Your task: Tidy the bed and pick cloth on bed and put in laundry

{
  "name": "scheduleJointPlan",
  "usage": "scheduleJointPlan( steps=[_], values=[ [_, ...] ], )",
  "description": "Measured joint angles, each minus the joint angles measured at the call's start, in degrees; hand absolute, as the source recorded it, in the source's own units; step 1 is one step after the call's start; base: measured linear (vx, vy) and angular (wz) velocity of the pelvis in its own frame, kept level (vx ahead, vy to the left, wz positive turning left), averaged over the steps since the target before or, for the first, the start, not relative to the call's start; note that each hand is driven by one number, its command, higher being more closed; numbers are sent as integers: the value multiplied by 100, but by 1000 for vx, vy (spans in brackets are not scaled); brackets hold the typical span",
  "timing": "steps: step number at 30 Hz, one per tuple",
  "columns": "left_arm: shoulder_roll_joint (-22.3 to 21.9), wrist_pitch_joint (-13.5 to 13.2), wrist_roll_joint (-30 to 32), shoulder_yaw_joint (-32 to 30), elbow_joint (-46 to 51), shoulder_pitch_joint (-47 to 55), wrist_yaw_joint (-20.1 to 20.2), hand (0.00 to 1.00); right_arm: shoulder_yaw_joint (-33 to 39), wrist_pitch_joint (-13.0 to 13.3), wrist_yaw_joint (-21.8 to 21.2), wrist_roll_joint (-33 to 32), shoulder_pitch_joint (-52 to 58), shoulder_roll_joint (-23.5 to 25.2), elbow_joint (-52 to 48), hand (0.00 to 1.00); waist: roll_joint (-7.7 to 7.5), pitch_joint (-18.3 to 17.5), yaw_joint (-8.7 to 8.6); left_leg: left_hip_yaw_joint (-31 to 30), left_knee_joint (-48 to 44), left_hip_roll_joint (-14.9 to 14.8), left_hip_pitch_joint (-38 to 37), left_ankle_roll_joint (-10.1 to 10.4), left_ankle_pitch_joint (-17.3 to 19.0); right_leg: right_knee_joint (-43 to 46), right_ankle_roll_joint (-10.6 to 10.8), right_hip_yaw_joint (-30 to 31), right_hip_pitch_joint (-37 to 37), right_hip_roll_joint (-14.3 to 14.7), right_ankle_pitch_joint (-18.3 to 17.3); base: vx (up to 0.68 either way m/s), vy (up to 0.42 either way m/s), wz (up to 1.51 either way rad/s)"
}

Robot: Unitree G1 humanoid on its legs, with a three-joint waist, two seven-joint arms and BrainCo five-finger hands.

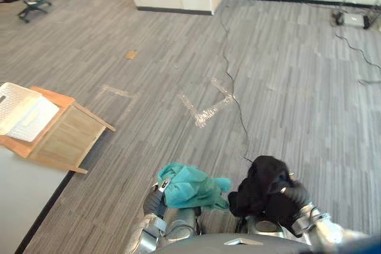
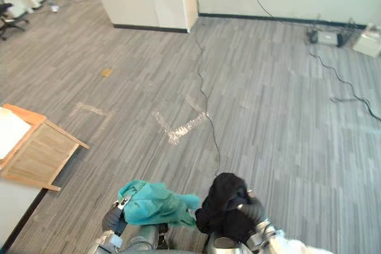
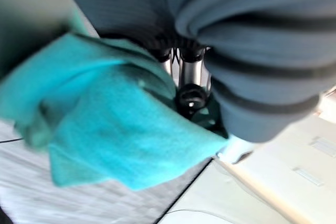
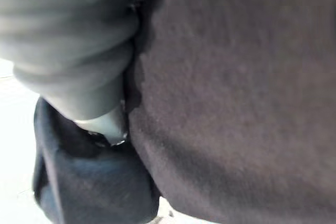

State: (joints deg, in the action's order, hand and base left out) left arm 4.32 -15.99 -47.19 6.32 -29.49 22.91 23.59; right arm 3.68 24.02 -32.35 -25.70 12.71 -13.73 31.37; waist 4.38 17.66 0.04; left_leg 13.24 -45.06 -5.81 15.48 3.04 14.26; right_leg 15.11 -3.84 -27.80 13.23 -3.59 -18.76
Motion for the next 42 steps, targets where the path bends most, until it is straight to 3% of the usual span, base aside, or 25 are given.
scheduleJointPlan(
  steps=[2, 3, 4, 5, 6, 7, 9, 11, 13, 14, 15, 18, 22, 24, 25, 27, 28, 29, 30, 31, 32, 35, 37, 39, 42],
  values=[
    [-137, -107, 116, 42, 79, 74, -14, 100, -10, -266, 175, 1, -66, 72, -141, 100, -4, 3, 50, 423, 1418, 299, -83, -242, -378, -274, 247, -156, 380, 78, 10, 497, -60, 36],
    [-145, -182, 172, 145, 91, 71, -24, 100, -37, -412, 356, 2, -62, 169, -139, 100, 2, 0, 54, 775, 2342, 481, -226, -504, -1015, -340, 396, -302, 615, 146, -74, 544, -23, 72],
    [-138, -291, 182, 295, 91, 114, -50, 100, -115, -509, 526, 6, 9, 259, -126, 100, 64, -34, 56, 1167, 3058, 535, -437, -1078, -1773, -328, 605, -430, 869, 281, -192, 441, 3, 83],
    [-119, -346, 191, 323, 57, 92, -97, 100, -144, -557, 614, 10, 50, 350, -40, 100, 5, -42, 69, 1360, 3149, 609, -603, -1616, -1597, -309, 681, -482, 982, 273, -237, 409, 11, 103],
    [-62, -364, 200, 335, -17, -56, -184, 100, -248, -609, 822, 14, 96, 573, 84, 100, -234, -85, 44, 1361, 3168, 820, -656, -1729, -1548, -250, 875, -627, 1115, 138, -206, 315, 5, 74],
    [-70, -372, 230, 373, -21, -80, -202, 100, -310, -613, 891, 19, 81, 622, 109, 100, -237, -107, 84, 1367, 3191, 814, -657, -1733, -1416, -181, 1008, -636, 1069, 141, -128, 389, 17, 59],
    [-41, -404, 414, 427, 11, -127, -291, 100, -585, -616, 1232, 139, -40, 868, 119, 100, -313, -106, 298, 1317, 2787, 776, -615, -1653, -977, -258, 1121, -556, 1131, 149, 262, 430, 20, 9],
    [-90, -443, 434, 426, -27, -160, -415, 100, -708, -640, 1383, 250, -93, 869, 150, 100, -334, -153, 374, 1329, 2474, 715, -612, -1648, -587, 2, 1180, -460, 1128, 72, 376, 382, 24, -5],
    [-67, -487, 628, 461, -116, -131, -539, 100, -755, -656, 1551, 349, -111, 888, 181, 100, -366, -348, 379, 1239, 2249, 801, -767, -1521, -124, 1875, 1244, -248, 500, -481, 655, 382, 57, 9],
    [-54, -504, 659, 484, -118, -132, -564, 100, -754, -655, 1567, 350, -104, 887, 182, 100, -389, -350, 365, 1164, 2266, 843, -850, -1487, -59, 2496, 1092, -186, 266, -662, 935, 472, 38, 44],
    [33, -575, 820, 499, -102, -128, -664, 100, -769, -655, 1593, 360, -94, 878, 190, 100, -437, -326, 313, 931, 2368, 967, -1138, -1418, 60, 4153, 764, 62, -464, -1141, 1101, 473, 15, 64],
    [129, -568, 831, 574, -156, -109, -883, 100, -886, -601, 1658, 357, 122, 869, 120, 100, -470, -322, 219, 337, 2677, 981, -1732, -1358, 74, 5014, 687, 96, -1292, -1475, 698, 395, -14, 100],
    [161, -543, 782, 617, -145, -149, -1017, 100, -1012, -476, 1746, 406, 394, 915, -63, 100, -510, -327, 85, -627, 2985, 942, -2258, -1200, 51, 3911, 667, 85, -2031, -1580, 317, 381, -117, 131],
    [183, -416, 779, 618, -159, -275, -1029, 100, -1057, -433, 1860, 460, 375, 913, -103, 100, -485, -312, 92, -1217, 3009, 802, -2416, -930, 141, 2113, 807, 265, -2247, -1268, 359, 320, -206, 122],
    [185, -397, 779, 618, -161, -302, -1028, 100, -1050, -431, 1878, 459, 361, 911, -109, 100, -471, -304, 93, -1301, 3010, 774, -2437, -883, 167, 1822, 833, 350, -2263, -1202, 411, 305, -238, 122],
    [198, -323, 779, 599, -176, -375, -1002, 100, -994, -430, 1886, 462, 334, 909, -177, 100, -458, -289, 114, -1730, 2958, 648, -2559, -513, 368, 216, 896, 1001, -2377, -923, 1159, 325, -305, 104],
    [200, -323, 779, 591, -181, -364, -995, 100, -983, -431, 1877, 463, 337, 906, -198, 100, -462, -289, 119, -1753, 2936, 631, -2556, -429, 415, 30, 925, 1129, -2384, -903, 1322, 335, -386, 79],
    [244, -324, 779, 568, -208, -321, -954, 100, -948, -432, 1823, 467, 337, 900, -269, 100, -460, -291, 108, -1847, 2771, 544, -2557, -154, 575, -96, 959, 1366, -2340, -839, 1968, 317, -425, 77],
    [247, -325, 779, 534, -310, -384, -880, 100, -880, -435, 1768, 469, 323, 842, -324, 100, -350, -227, 85, -1890, 2671, 317, -2546, 16, 684, 126, 727, 1232, -2294, -708, 1865, 295, -422, 72],
    [244, -330, 782, 540, -302, -382, -833, 100, -877, -435, 1753, 470, 318, 829, -362, 100, -282, -223, 95, -1859, 2672, 244, -2547, 38, 696, 244, 670, 1199, -2319, -669, 1754, 312, -459, 59],
    [241, -349, 780, 509, -304, -339, -705, 100, -832, -435, 1730, 468, 285, 779, -455, 100, -182, -198, 106, -1842, 2722, 88, -2549, 54, 702, 790, 531, 1054, -2501, -667, 1391, 239, -351, 47],
    [217, -355, 779, 421, -351, -286, -550, 100, -863, -443, 1661, 466, 251, 673, -593, 100, -181, -209, 174, -1761, 2363, -100, -2422, 166, 619, 1531, 380, 820, -2649, -680, 617, 221, -316, 35],
    [167, -382, 778, 414, -351, -223, -464, 100, -850, -463, 1655, 465, 247, 665, -624, 100, -189, -201, 153, -1631, 1409, -216, -1951, 160, 381, 1449, 326, 623, -2468, -652, 505, 153, -285, 41],
    [62, -494, 779, 379, -255, -91, -249, 100, -832, -583, 1645, 465, 338, 625, -787, 100, -138, -185, 108, -1258, -379, -601, -1098, 54, -74, 987, 215, 306, -1901, -417, 431, 180, -257, 56],
    [58, -505, 783, 384, -105, -41, -141, 100, -656, -690, 1617, 466, 351, 582, -794, 100, -93, -175, 222, -913, -1217, -449, -583, -23, 88, 417, 173, 236, -1241, -252, 415, 216, -140, 11]
  ],
)
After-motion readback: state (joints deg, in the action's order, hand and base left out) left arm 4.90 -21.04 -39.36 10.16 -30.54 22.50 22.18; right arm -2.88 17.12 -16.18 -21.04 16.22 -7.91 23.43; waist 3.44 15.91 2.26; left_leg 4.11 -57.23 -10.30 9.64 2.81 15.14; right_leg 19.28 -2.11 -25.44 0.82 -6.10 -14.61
